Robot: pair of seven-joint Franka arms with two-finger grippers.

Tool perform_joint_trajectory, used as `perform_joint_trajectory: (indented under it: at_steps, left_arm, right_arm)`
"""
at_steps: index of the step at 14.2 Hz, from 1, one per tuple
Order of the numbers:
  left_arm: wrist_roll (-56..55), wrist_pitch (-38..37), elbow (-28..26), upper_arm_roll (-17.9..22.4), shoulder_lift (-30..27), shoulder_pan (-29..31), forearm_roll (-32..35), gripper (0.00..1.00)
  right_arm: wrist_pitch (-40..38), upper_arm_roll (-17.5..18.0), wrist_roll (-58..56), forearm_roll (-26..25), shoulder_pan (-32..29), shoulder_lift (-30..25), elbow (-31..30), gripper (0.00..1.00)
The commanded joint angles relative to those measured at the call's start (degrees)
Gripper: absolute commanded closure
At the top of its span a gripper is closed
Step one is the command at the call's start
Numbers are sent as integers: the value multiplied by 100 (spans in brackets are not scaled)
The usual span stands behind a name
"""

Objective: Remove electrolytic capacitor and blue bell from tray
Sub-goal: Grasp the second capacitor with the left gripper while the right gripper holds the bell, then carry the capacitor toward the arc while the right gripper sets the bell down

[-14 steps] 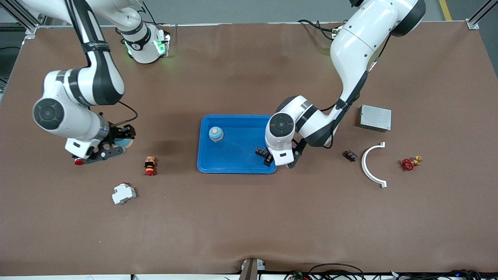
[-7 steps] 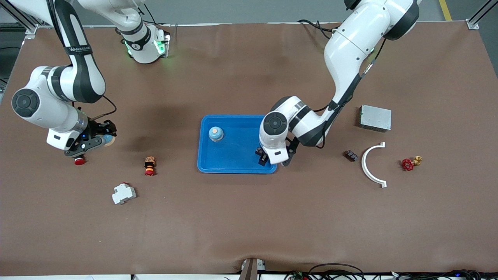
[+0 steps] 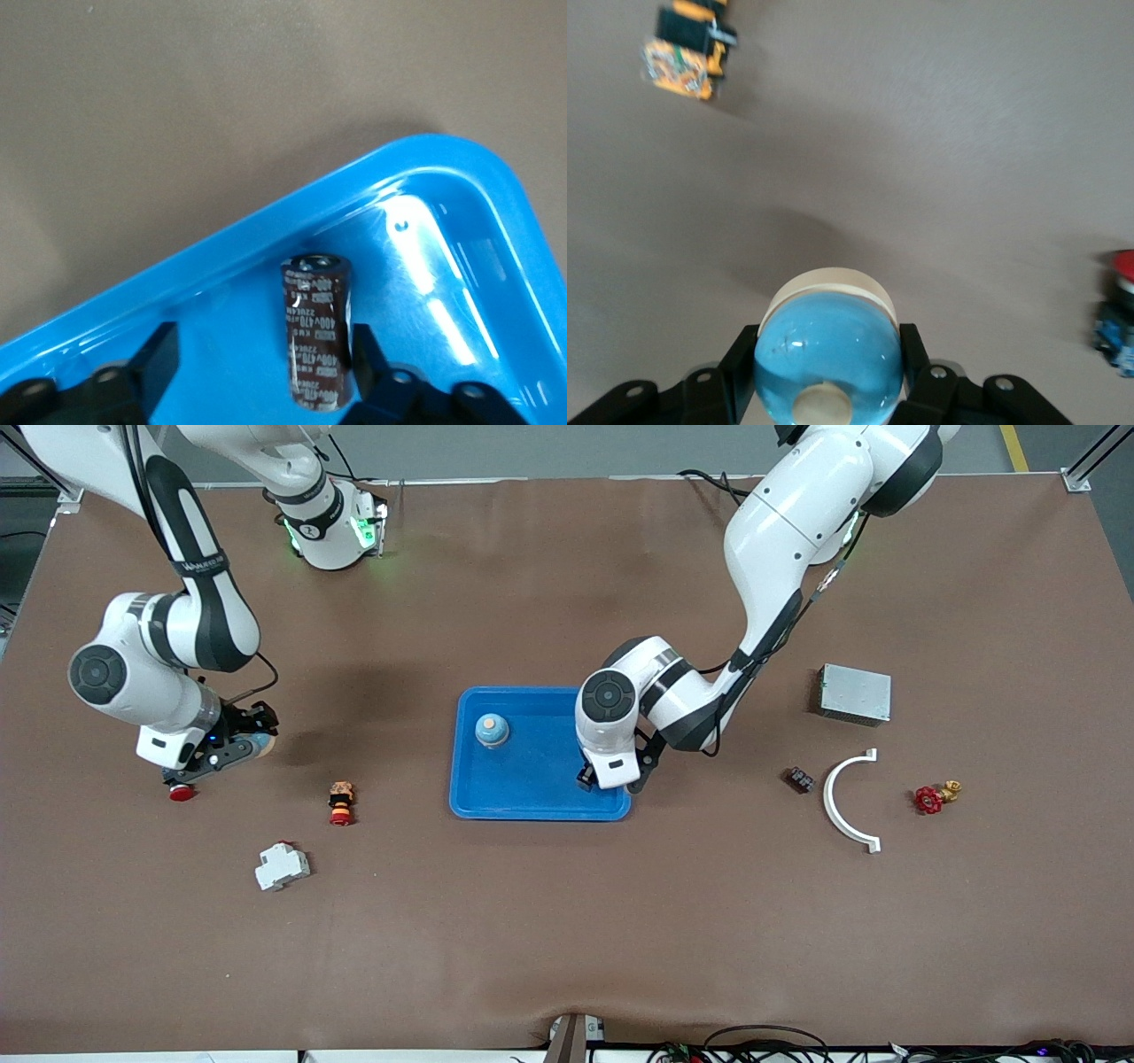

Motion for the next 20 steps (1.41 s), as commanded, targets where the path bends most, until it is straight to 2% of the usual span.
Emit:
perform_joint_trajectory:
  at_steps: [1, 2, 4, 10, 12, 15, 16, 19, 20]
  left_arm:
    - [-24, 7, 92, 67, 120, -31, -36, 78]
    - [20, 7, 92, 67, 102, -22, -27, 100]
    - [47, -2, 92, 67, 32, -13, -10, 100]
    - [318, -115, 93, -144, -599, 548, -63, 100]
    - [564, -308, 75, -301, -837, 916, -89, 100]
    - [1528, -1089, 49, -697, -1145, 1672, -106, 100]
    - [1993, -1405, 40, -776, -1181, 1953, -115, 100]
    - [3295, -1899, -197, -839, -1286, 2595, -115, 100]
    - [3612, -1935, -293, -839, -1313, 2789, -80, 100]
  right_arm:
    - [144, 69, -48, -96, -81, 191, -73, 87]
    - [344, 69, -48, -96, -99, 261, -116, 87]
    - [845, 69, -57, -96, -108, 489, -161, 87]
    - [1401, 69, -188, -87, -108, 797, -231, 85]
    - [1410, 78, -206, -79, -134, 806, -231, 85]
    - [1419, 87, -206, -79, -152, 833, -231, 82]
    - [1410, 87, -206, -79, -143, 833, -231, 72]
    - [1314, 87, -197, -79, -143, 798, -231, 4]
    - [1244, 87, -197, -70, -143, 789, -222, 0]
